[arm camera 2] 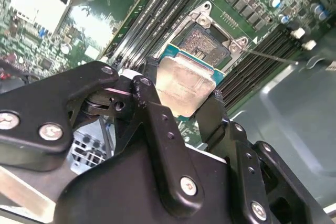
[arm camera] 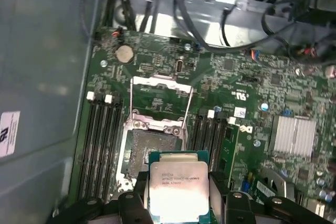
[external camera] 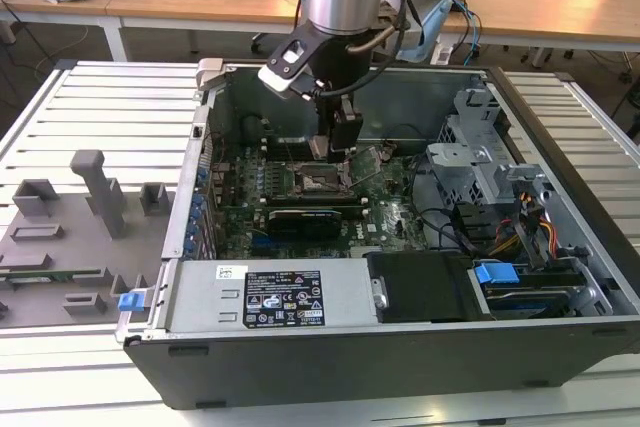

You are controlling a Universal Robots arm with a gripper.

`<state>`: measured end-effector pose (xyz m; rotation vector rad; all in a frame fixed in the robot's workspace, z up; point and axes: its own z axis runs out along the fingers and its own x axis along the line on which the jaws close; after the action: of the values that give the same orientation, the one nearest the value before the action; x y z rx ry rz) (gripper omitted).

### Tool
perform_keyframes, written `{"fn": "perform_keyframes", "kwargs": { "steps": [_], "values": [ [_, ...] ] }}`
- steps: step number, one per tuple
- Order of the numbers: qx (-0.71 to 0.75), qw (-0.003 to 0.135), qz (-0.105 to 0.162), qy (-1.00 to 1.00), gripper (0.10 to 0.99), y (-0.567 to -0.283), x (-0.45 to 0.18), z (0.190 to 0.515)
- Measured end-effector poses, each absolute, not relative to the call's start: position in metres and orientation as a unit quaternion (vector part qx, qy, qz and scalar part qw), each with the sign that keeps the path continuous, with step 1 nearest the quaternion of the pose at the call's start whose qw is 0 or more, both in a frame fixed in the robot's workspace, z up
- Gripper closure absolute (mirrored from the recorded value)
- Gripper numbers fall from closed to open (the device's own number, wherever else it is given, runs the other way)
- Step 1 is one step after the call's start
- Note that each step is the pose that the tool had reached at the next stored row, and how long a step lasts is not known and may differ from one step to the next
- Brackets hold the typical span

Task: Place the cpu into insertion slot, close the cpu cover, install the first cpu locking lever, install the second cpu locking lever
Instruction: 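Place the cpu into insertion slot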

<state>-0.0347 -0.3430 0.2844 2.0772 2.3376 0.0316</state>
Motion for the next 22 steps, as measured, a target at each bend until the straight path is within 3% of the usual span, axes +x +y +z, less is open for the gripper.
{"fn": "perform_keyframes", "kwargs": {
  "steps": [3, 12, 22],
  "values": [
    [0.67, 0.007, 0.01, 0.742, 0.545, -0.343, -0.035, 0.284],
    [0.68, 0.028, 0.029, 0.732, 0.545, -0.343, -0.036, 0.278],
    [0.694, 0.03, 0.029, 0.719, 0.545, -0.337, -0.04, 0.258]
  ]
}}
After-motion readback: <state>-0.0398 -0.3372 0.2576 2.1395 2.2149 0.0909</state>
